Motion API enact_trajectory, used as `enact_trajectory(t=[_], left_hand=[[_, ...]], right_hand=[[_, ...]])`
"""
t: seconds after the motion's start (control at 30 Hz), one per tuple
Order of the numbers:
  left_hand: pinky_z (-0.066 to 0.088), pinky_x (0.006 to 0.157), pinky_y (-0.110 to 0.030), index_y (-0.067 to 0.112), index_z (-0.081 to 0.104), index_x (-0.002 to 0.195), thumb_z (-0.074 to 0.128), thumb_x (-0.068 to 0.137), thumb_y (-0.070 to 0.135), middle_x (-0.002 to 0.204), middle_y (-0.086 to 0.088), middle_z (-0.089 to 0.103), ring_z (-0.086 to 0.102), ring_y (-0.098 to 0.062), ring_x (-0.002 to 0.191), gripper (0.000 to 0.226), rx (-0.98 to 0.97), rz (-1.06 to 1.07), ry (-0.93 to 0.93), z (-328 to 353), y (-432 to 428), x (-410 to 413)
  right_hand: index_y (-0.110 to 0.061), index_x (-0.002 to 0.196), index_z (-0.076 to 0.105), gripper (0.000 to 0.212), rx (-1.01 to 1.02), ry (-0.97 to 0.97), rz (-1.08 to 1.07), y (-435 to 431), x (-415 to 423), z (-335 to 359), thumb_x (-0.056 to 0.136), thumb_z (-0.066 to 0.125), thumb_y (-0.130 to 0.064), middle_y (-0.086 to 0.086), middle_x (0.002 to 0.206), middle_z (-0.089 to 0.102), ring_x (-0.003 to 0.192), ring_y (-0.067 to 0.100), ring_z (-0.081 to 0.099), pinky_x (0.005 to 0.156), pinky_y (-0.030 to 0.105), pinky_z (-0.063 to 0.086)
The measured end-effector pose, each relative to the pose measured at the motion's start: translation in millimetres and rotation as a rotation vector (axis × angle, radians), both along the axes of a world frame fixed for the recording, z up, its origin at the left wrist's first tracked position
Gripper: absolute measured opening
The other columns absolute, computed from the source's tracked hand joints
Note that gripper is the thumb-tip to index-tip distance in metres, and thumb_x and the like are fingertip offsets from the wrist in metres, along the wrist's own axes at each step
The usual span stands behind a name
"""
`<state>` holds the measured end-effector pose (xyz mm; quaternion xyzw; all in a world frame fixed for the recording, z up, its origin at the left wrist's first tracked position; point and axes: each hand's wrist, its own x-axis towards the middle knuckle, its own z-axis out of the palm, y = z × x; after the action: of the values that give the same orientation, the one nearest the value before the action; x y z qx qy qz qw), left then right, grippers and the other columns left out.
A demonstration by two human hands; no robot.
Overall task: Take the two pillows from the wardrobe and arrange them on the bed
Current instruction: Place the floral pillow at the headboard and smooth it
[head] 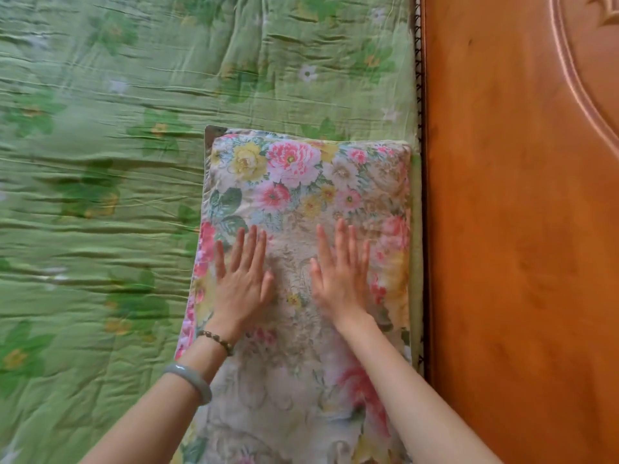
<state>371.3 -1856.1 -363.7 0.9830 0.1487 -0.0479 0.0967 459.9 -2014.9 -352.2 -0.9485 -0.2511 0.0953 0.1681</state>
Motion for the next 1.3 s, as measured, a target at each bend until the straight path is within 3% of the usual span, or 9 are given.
enact_trajectory(t=[0.13, 0.27, 0.5, 0.6, 0.73, 0.87, 1.0, 1.1, 1.3], left_hand=[[0.002, 0.117, -0.054, 0.004, 0.032, 0.149, 0.027, 0.094, 0.031, 0.157, -0.014, 0.026, 0.019, -0.030, 0.147, 0.062, -0.036, -0.049, 0.032, -7, -37, -17], [-0.002, 0.119, -0.053, 0.020, 0.028, 0.153, 0.024, 0.098, 0.049, 0.160, -0.004, 0.023, 0.013, -0.023, 0.149, 0.062, -0.025, -0.041, 0.084, -29, -22, -45], [0.002, 0.118, -0.057, 0.021, 0.025, 0.153, 0.008, 0.100, 0.052, 0.160, -0.005, 0.024, 0.012, -0.022, 0.149, 0.064, 0.015, -0.003, 0.178, -39, 30, -91], [0.001, 0.118, -0.059, 0.017, 0.022, 0.154, 0.003, 0.099, 0.048, 0.161, -0.007, 0.019, 0.003, -0.022, 0.150, 0.065, 0.059, 0.006, 0.197, -38, 43, -114], [-0.007, 0.118, -0.055, 0.008, 0.017, 0.153, 0.006, 0.097, 0.047, 0.162, -0.011, 0.012, 0.003, -0.024, 0.150, 0.069, 0.011, 0.208, 0.106, -21, 33, -124], [-0.008, 0.118, -0.049, 0.006, 0.016, 0.153, 0.007, 0.101, 0.043, 0.162, -0.005, 0.006, -0.004, -0.015, 0.149, 0.064, -0.038, 0.068, -0.023, -5, -20, -110], [-0.005, 0.118, -0.051, 0.010, 0.020, 0.152, 0.005, 0.102, 0.041, 0.164, 0.001, -0.005, -0.007, -0.016, 0.150, 0.061, -0.066, -0.023, 0.007, -13, -58, -113], [0.001, 0.118, -0.053, 0.015, 0.031, 0.151, 0.007, 0.102, 0.046, 0.163, -0.003, 0.013, -0.005, -0.016, 0.151, 0.062, -0.074, -0.020, 0.068, -21, -64, -131], [0.000, 0.118, -0.056, 0.025, 0.027, 0.153, 0.020, 0.098, 0.056, 0.161, -0.005, 0.022, 0.010, -0.025, 0.150, 0.064, -0.049, -0.027, 0.170, -30, -31, -165]], right_hand=[[-0.025, 0.148, 0.029, 0.057, -0.105, 0.040, 0.214, 15, -36, -16, 0.095, 0.045, -0.032, 0.011, 0.157, 0.022, 0.146, 0.033, 0.016, 0.116, 0.054, -0.002], [-0.035, 0.150, 0.016, 0.057, -0.228, 0.049, 0.244, -12, -30, -31, 0.097, 0.032, -0.049, 0.006, 0.160, 0.007, 0.148, 0.029, 0.003, 0.113, 0.047, -0.017], [-0.039, 0.145, -0.017, 0.062, -0.383, 0.167, -0.107, -115, -20, -50, 0.093, 0.004, -0.063, 0.001, 0.160, -0.013, 0.146, 0.023, -0.016, 0.113, 0.052, -0.019], [-0.037, 0.145, -0.015, 0.062, -0.428, 0.205, -0.206, -141, -24, -48, 0.090, -0.002, -0.061, 0.005, 0.162, -0.003, 0.148, 0.022, -0.010, 0.116, 0.054, -0.010], [-0.029, 0.151, -0.002, 0.056, -0.187, 0.107, -0.360, -125, -39, -28, 0.100, 0.015, -0.046, 0.009, 0.161, 0.002, 0.148, 0.026, -0.001, 0.118, 0.051, -0.005], [-0.022, 0.151, 0.000, 0.059, -0.043, 0.050, -0.153, -60, -82, -12, 0.099, 0.018, -0.040, 0.012, 0.159, -0.003, 0.147, 0.028, -0.003, 0.117, 0.051, -0.007], [-0.027, 0.149, 0.022, 0.059, -0.093, 0.025, 0.108, -20, -130, -16, 0.093, 0.032, -0.041, 0.013, 0.155, 0.026, 0.144, 0.028, 0.016, 0.112, 0.053, 0.009], [-0.029, 0.144, 0.035, 0.056, -0.228, 0.023, 0.175, -26, -141, -23, 0.091, 0.034, -0.045, 0.010, 0.151, 0.036, 0.140, 0.031, 0.032, 0.108, 0.051, 0.019], [-0.033, 0.150, 0.014, 0.060, -0.234, 0.026, 0.165, -85, -132, -41, 0.094, 0.029, -0.049, 0.005, 0.160, 0.011, 0.146, 0.025, 0.010, 0.113, 0.053, 0.008]])
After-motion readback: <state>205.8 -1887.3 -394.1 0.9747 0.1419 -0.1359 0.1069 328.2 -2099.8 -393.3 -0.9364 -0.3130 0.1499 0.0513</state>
